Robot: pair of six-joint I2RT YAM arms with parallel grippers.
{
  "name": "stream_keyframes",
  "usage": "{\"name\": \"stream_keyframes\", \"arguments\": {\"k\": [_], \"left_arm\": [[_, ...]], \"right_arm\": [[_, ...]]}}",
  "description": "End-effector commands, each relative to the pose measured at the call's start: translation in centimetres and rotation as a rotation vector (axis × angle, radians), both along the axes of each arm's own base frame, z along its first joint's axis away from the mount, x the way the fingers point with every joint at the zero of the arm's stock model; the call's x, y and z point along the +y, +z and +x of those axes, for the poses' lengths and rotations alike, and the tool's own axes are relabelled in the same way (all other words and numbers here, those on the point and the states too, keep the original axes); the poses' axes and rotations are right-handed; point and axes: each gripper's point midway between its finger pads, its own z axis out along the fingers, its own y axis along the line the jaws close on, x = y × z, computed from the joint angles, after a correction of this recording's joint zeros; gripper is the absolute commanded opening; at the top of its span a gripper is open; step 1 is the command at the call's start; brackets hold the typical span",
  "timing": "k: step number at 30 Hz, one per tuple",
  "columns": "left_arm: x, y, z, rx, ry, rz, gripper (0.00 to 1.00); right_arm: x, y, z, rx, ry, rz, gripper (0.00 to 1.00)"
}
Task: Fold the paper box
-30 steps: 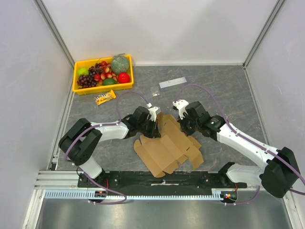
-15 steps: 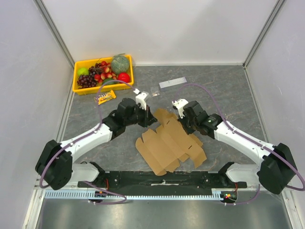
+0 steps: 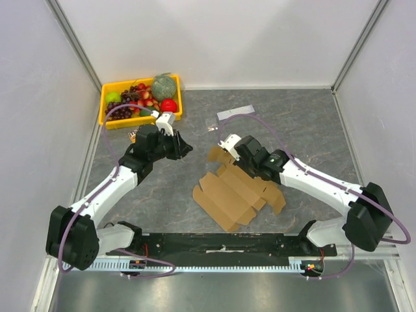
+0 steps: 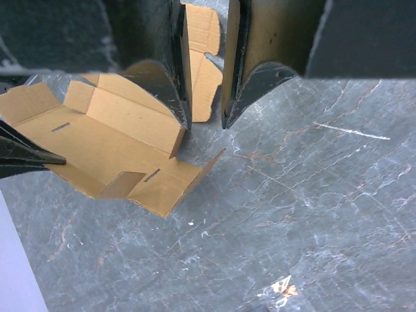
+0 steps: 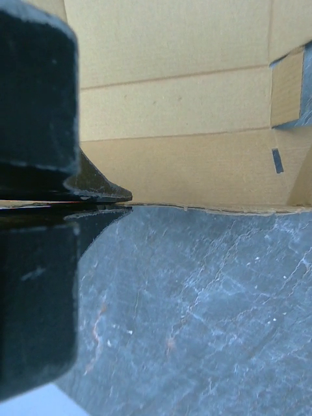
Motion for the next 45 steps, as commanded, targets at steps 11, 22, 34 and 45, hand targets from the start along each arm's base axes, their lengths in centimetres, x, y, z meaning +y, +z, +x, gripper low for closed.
{"name": "stream_keyframes", "arguments": {"k": [11,22,34,45], "left_arm": [[-1.1,-1.3,1.9,0.050,-0.010,-0.047,0.28],[-2.4,-2.1,4.5,0.056,-0.016,-0.062,0.27],[-4.3,-3.0,8.0,0.079,-0.045,-0.070,0.27],[-8.2,-4.0,3.4,0.070,-0.284,-0.175,0.58]], "right_arm": [[-0.8,3.0,0.4,-0.169,0.107,-0.194,0.00],[-0.5,3.9,-1.3,-0.217,0.153,-0.136,0.00],[0.9,5.1,-2.8,-0.271,0.263,-0.084,0.00],[1.3,4.8,-3.0,-0.272,0.268,-0.066,0.00]]}}
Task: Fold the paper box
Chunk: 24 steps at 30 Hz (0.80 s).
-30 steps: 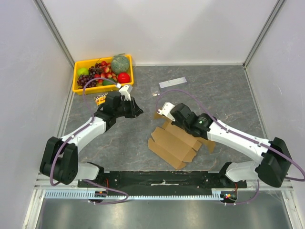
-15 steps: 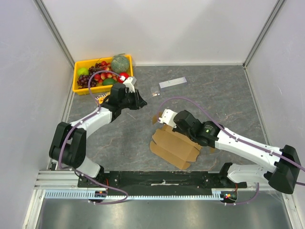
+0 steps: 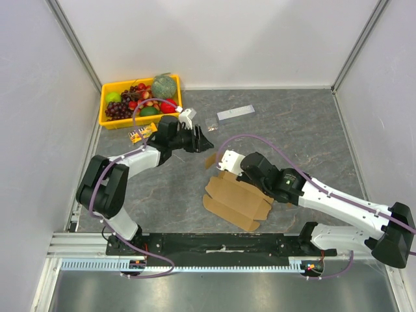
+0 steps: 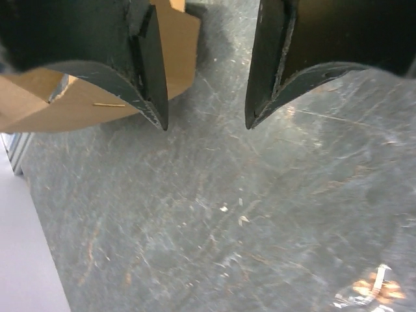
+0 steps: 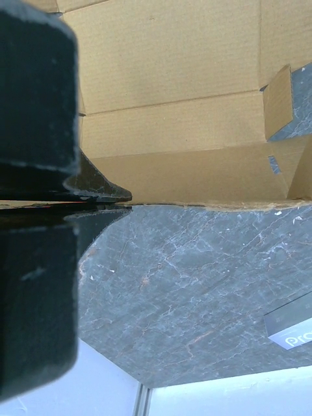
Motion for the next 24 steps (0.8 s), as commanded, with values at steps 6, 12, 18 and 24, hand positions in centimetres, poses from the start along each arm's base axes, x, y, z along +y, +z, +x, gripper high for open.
{"name": "stream_keyframes", "arguments": {"k": [6,12,18,24], "left_arm": [[-2.3,0.8,-4.0,-0.062,-0.158,-0.111,0.59],[-2.2,1.3,-5.7,-0.098,-0.193,-0.129,0.59],[-2.2,1.5,-7.3,-0.129,-0.219,-0.147,0.59],[-2.7,0.9,-8.8,-0.147,-0.272,-0.139,0.59]], "right_arm": [[1.2,0.7,0.3,-0.025,0.012,0.063,0.00],[1.0,-0.3,0.6,-0.019,-0.008,0.026,0.00],[0.9,-1.2,0.8,-0.012,-0.029,0.002,0.00],[1.0,-1.5,0.9,-0.007,-0.034,0.003,0.00]]}}
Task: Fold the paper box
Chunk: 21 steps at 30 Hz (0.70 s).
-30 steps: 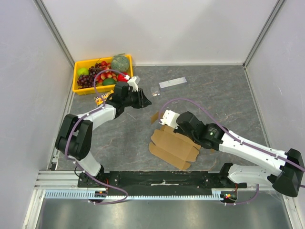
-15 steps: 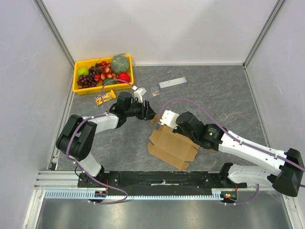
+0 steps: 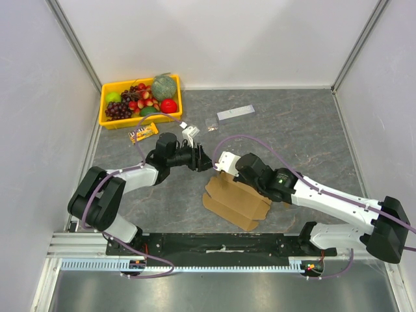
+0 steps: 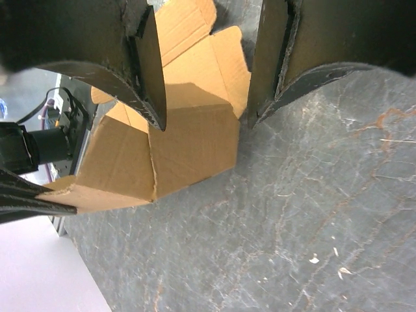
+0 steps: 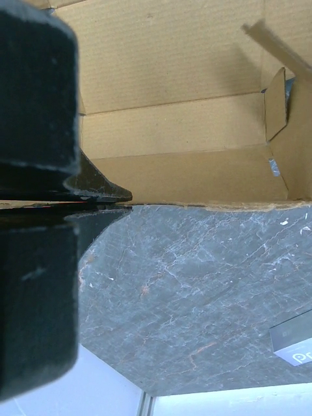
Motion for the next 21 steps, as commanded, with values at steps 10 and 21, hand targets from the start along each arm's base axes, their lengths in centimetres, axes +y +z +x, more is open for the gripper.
{"name": "stream_keyframes", "arguments": {"k": [10,21], "left_arm": [[-0.4,-0.4,-2.0,-0.065,-0.060,-0.015,0.57],[-0.8,-1.2,-2.5,-0.071,-0.108,-0.032,0.57]], "right_arm": [[0.3,-1.0,-0.1,-0.012,0.021,0.015,0.00],[-0.3,-2.3,-0.5,-0.023,0.051,-0.001,0.00]]}}
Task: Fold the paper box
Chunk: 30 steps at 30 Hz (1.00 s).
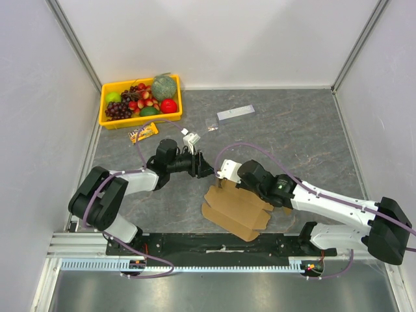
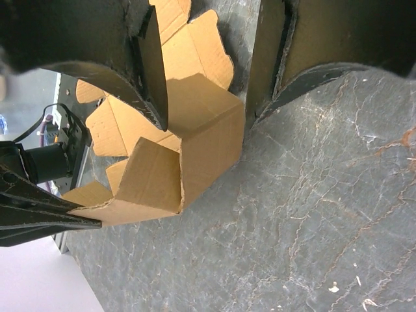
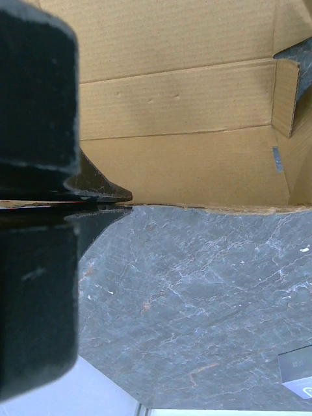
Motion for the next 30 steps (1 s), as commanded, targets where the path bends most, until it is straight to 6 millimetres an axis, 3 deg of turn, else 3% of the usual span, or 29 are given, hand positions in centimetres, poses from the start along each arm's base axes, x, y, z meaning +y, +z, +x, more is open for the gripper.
{"name": "stream_keyframes", "arguments": {"k": [1,14,30], "left_arm": [[-0.6,0.4,-0.4,-0.069,-0.067,-0.033,0.57],[-0.8,-0.3,-2.9,-0.079,-0.184,-0.083,0.55],[-1.5,-0.7,-2.6,-0.098,-0.216,-0.055,0.55]], "right_arm": [[0.5,0.7,0.5,-0.049,0.016,0.027,0.00],[-0.3,0.2,0.9,-0.100,0.006,-0.024,0.00],[1.3,0.1,0.1,-0.090,0.079,-0.033,0.00]]}}
